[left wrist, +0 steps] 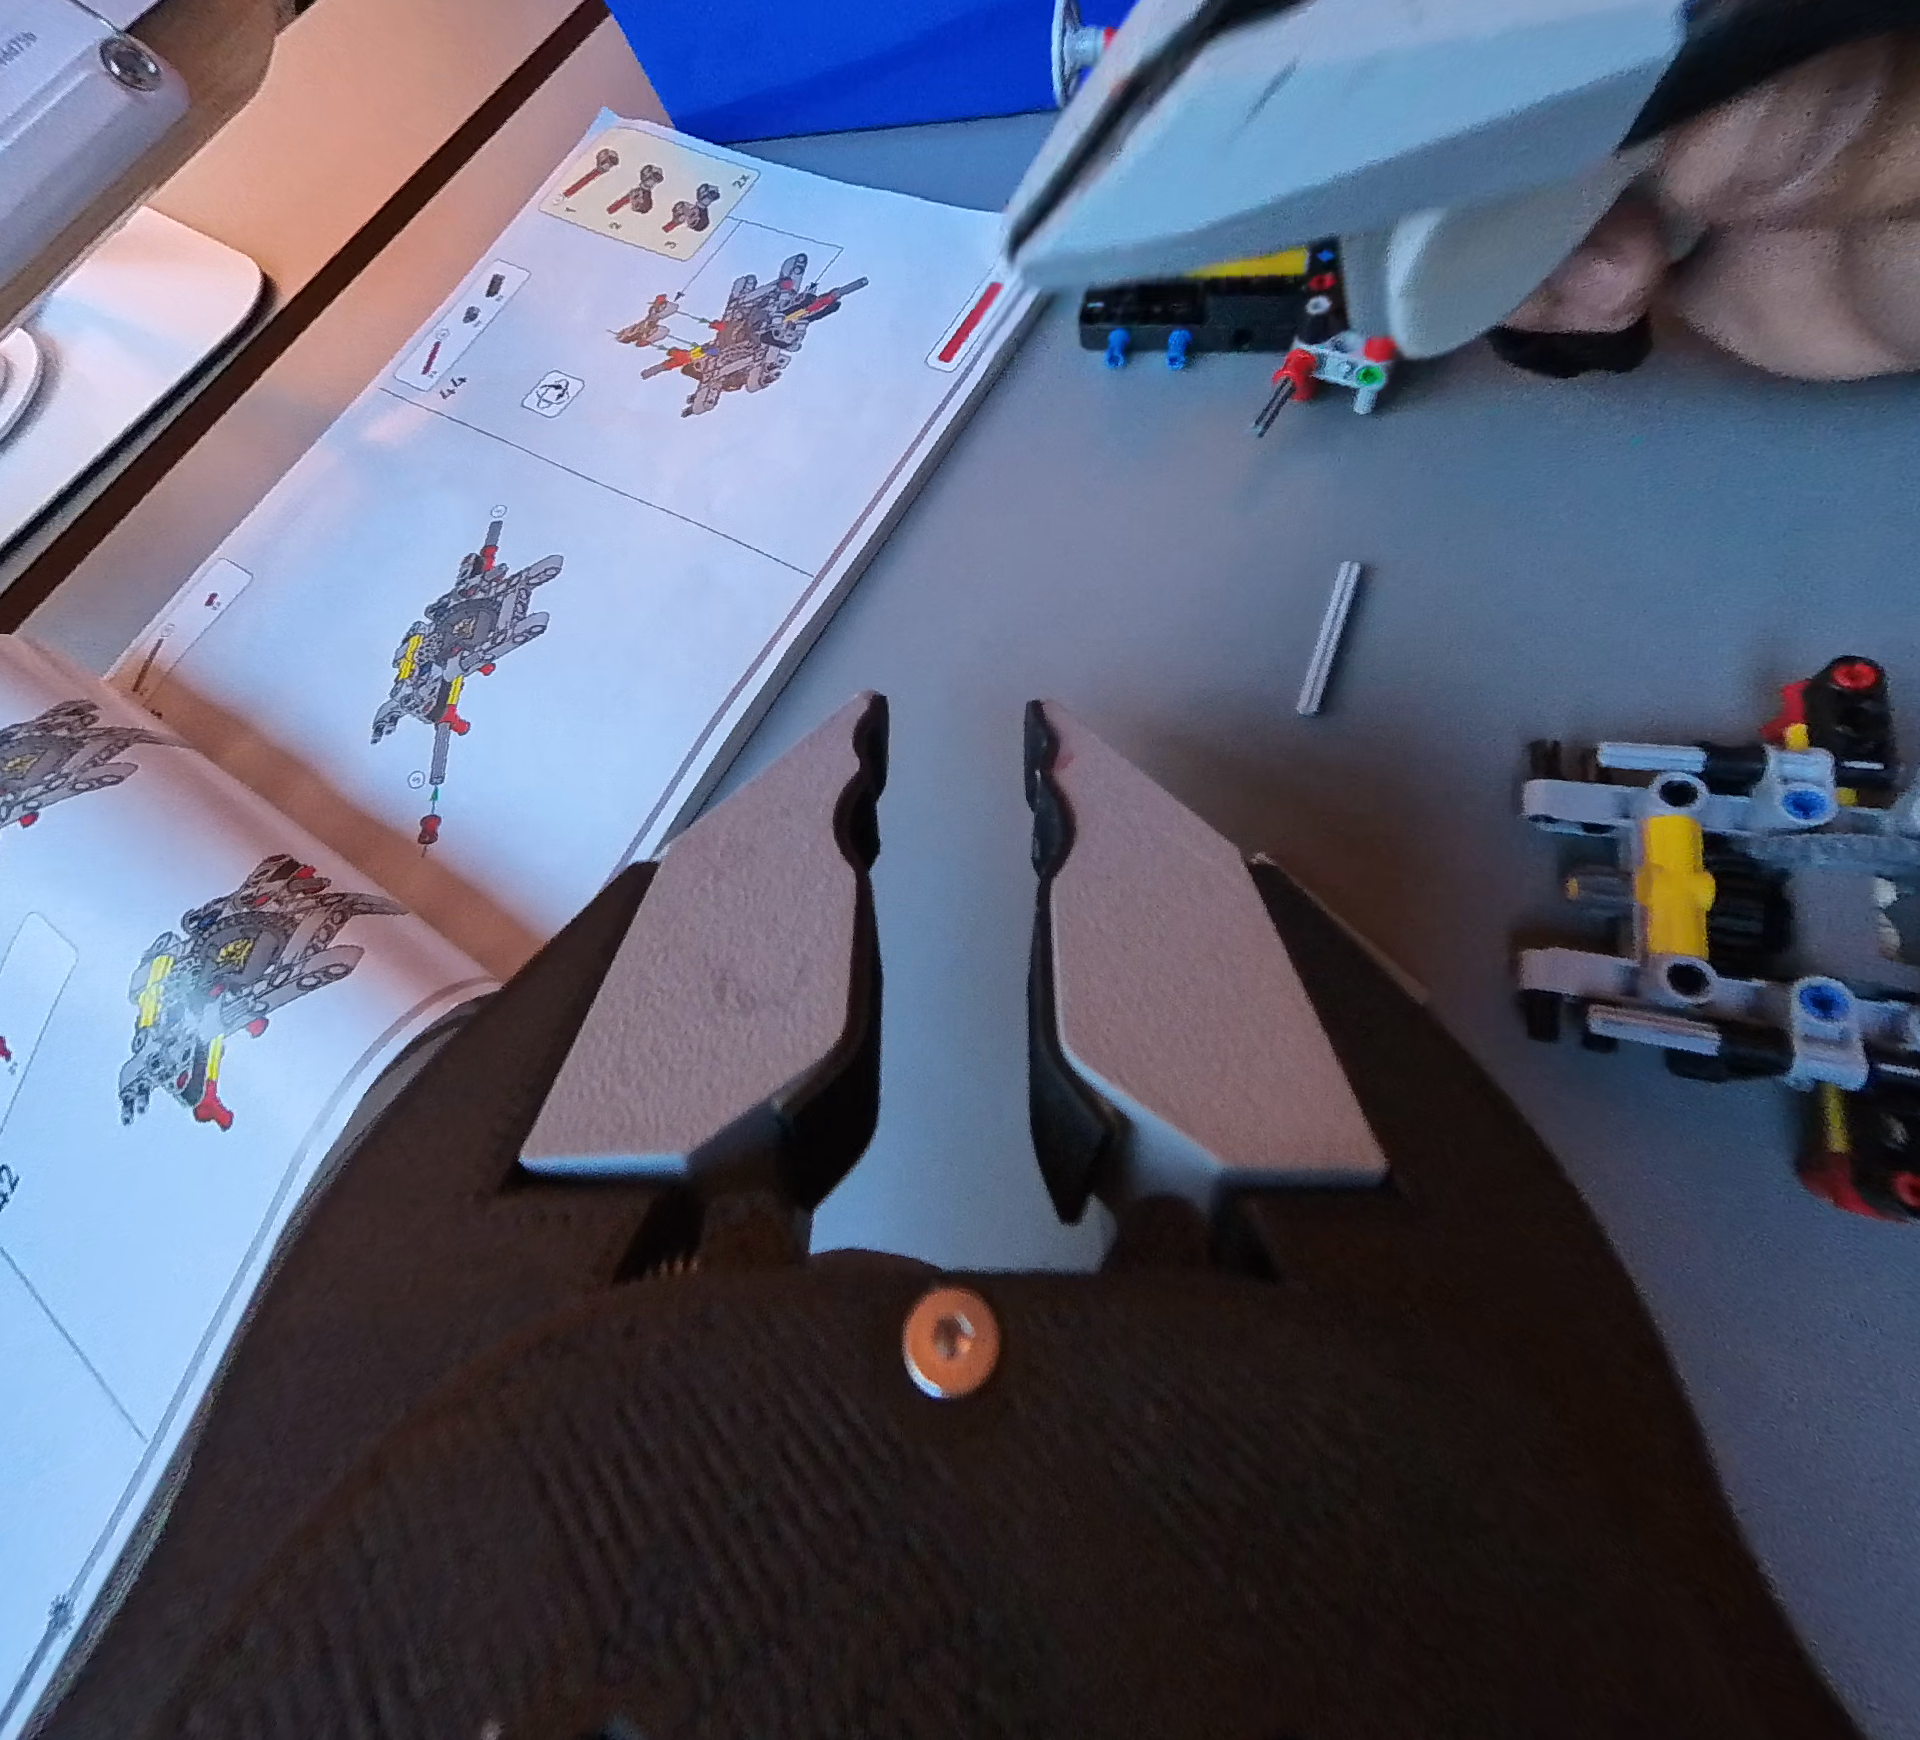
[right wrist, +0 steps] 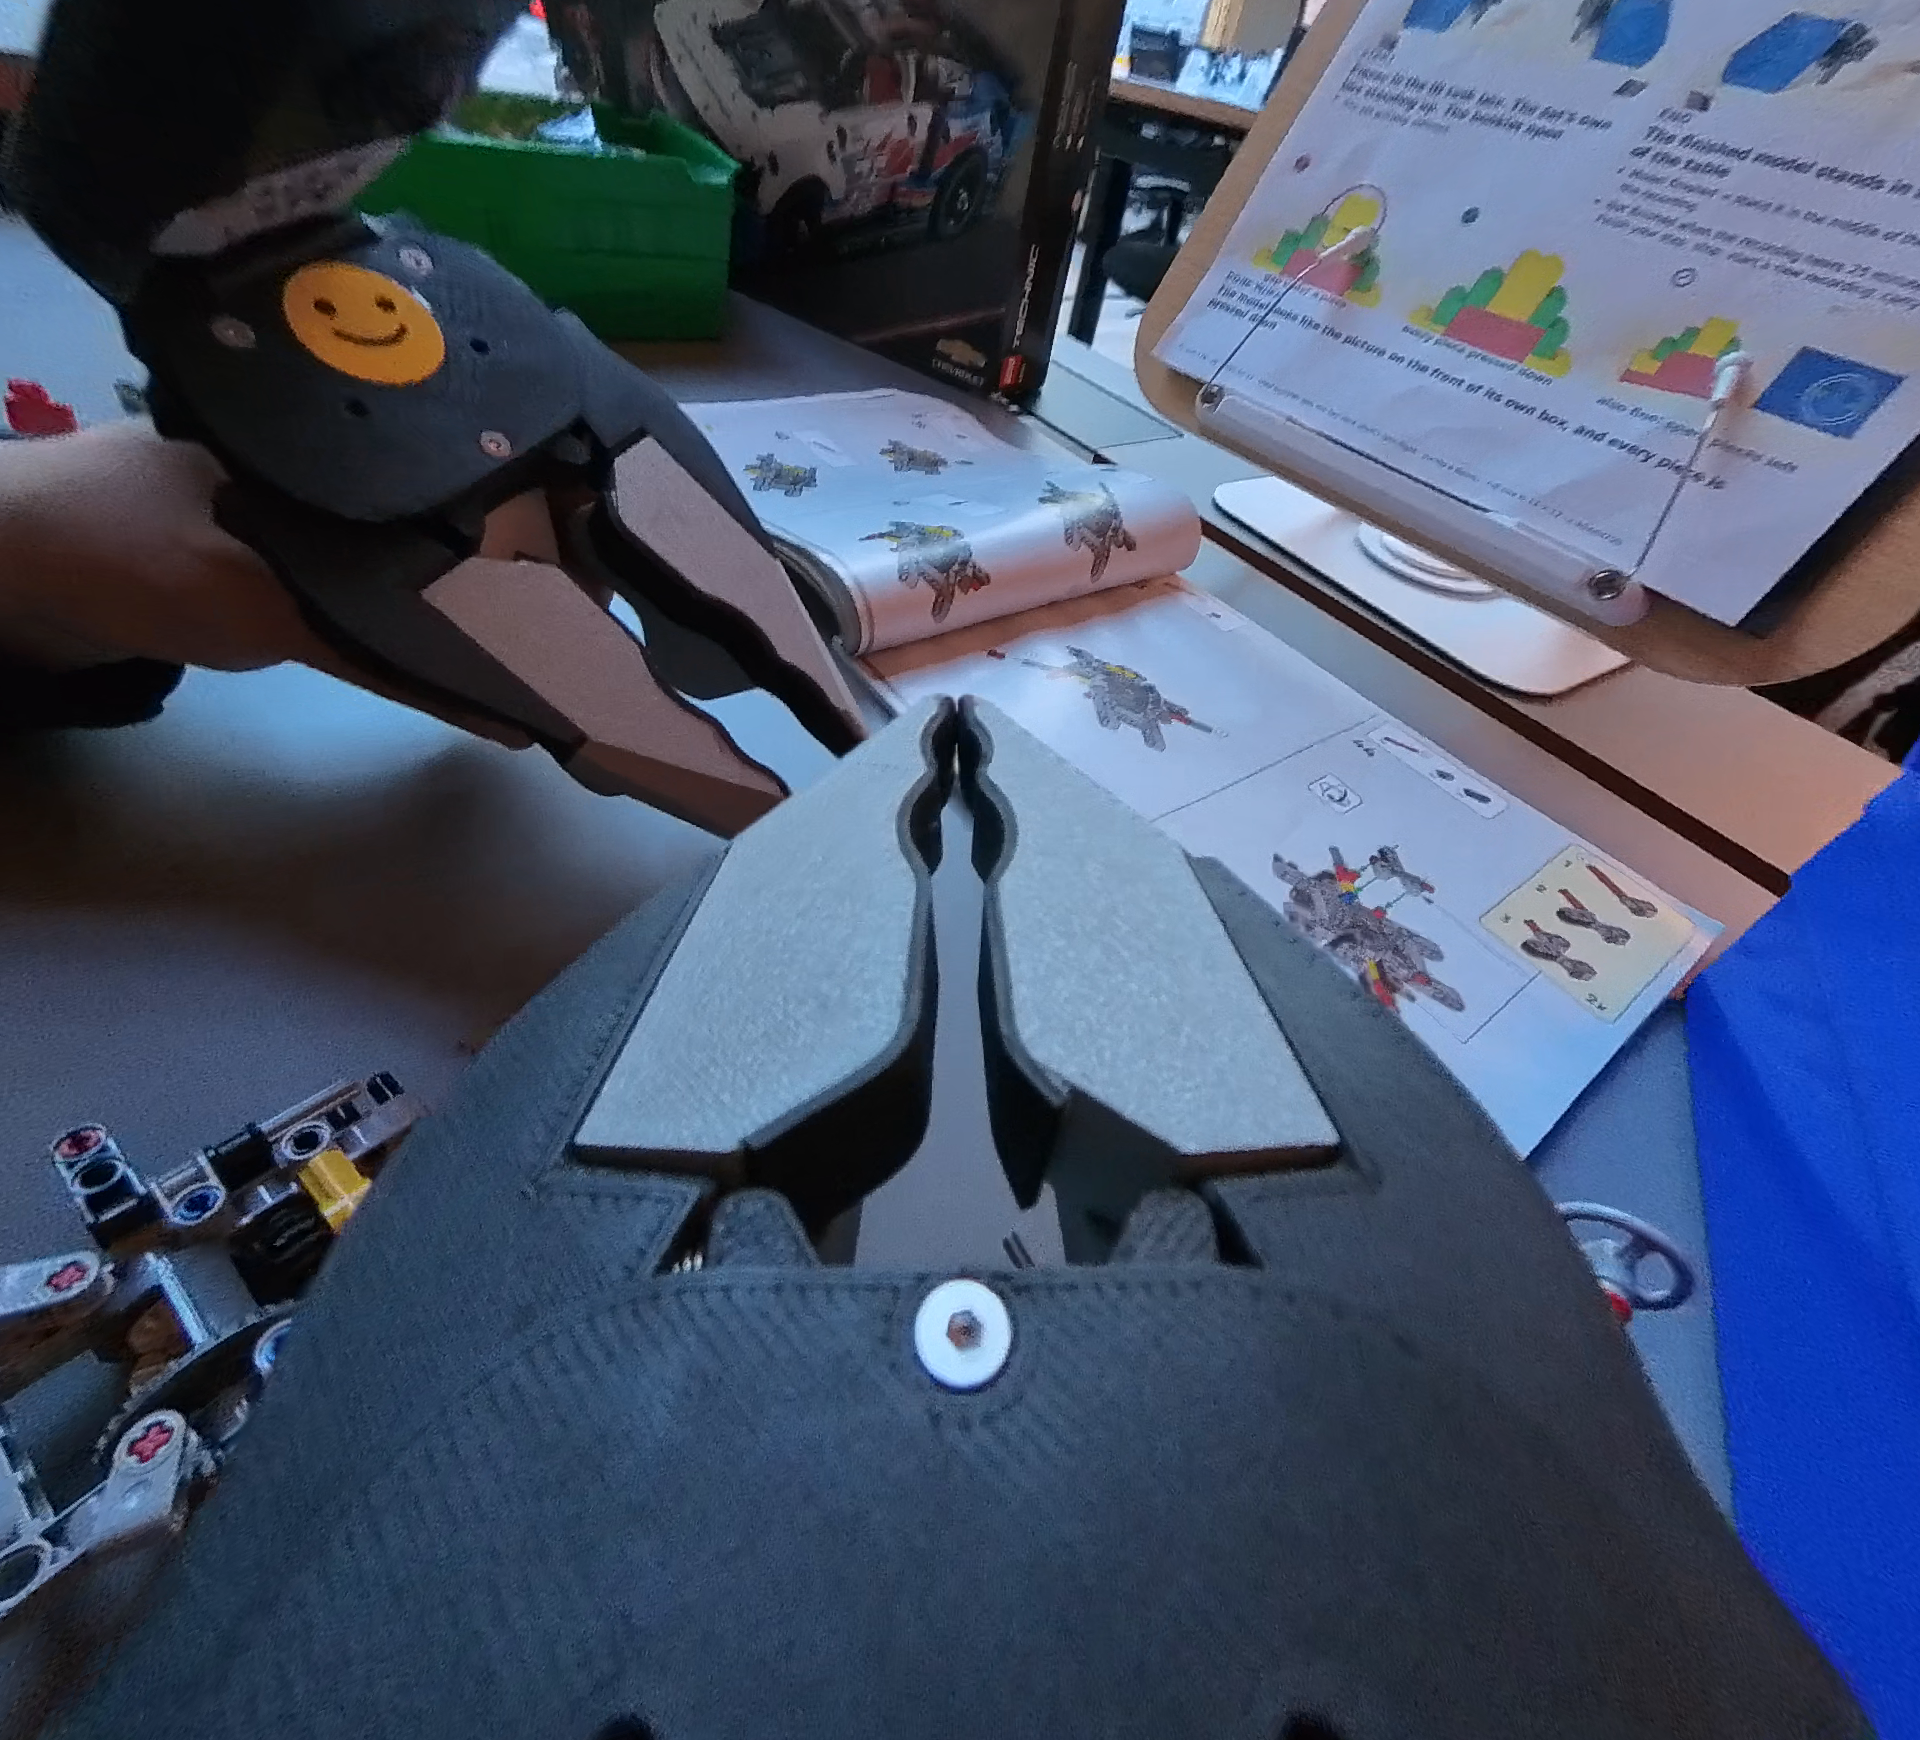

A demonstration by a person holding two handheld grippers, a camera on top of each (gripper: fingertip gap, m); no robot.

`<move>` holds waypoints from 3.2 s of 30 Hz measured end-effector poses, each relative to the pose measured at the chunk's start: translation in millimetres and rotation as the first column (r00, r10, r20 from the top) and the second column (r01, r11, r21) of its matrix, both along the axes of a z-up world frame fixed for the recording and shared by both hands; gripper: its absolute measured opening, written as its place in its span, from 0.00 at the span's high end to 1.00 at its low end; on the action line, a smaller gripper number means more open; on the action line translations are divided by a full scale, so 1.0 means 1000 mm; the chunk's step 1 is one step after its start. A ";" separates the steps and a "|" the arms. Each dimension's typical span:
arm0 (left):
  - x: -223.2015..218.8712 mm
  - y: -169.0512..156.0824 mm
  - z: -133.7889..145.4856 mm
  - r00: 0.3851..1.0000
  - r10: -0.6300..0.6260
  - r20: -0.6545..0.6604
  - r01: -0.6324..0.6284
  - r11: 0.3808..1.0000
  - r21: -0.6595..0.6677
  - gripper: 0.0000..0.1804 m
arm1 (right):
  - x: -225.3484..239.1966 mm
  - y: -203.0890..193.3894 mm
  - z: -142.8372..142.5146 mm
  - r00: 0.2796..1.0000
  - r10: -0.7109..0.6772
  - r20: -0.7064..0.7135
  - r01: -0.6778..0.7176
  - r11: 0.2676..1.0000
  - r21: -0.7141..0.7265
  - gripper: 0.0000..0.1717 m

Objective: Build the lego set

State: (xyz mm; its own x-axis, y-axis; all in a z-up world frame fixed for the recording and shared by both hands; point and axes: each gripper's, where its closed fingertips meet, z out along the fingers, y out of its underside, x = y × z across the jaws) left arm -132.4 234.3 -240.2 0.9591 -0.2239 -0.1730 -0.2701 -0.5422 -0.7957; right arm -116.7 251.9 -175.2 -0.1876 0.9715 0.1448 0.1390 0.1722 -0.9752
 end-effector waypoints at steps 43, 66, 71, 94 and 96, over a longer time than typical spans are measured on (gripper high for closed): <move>0.004 -0.006 -0.016 0.995 -0.046 -0.083 0.039 0.996 -0.085 0.90 | 0.008 -0.012 0.006 0.997 0.082 -0.009 -0.082 0.996 -0.035 1.00; 0.004 -0.007 -0.020 0.995 -0.057 -0.087 0.048 0.994 -0.101 0.92 | 0.006 -0.018 -0.003 0.993 0.119 0.025 -0.118 0.992 -0.052 1.00; 0.014 -0.010 -0.015 0.993 -0.116 -0.036 0.112 0.989 -0.099 0.93 | 0.007 -0.020 -0.001 0.990 0.136 0.021 -0.135 0.989 -0.060 1.00; 0.099 -0.127 -0.032 0.949 -0.247 0.196 0.284 0.940 -0.191 0.92 | 0.130 -0.057 -0.036 0.835 0.513 0.199 -0.490 0.858 -0.154 0.97; 0.101 -0.123 -0.032 0.953 -0.241 0.185 0.274 0.944 -0.183 0.91 | 0.134 -0.057 -0.049 0.806 0.520 0.284 -0.501 0.854 -0.142 0.96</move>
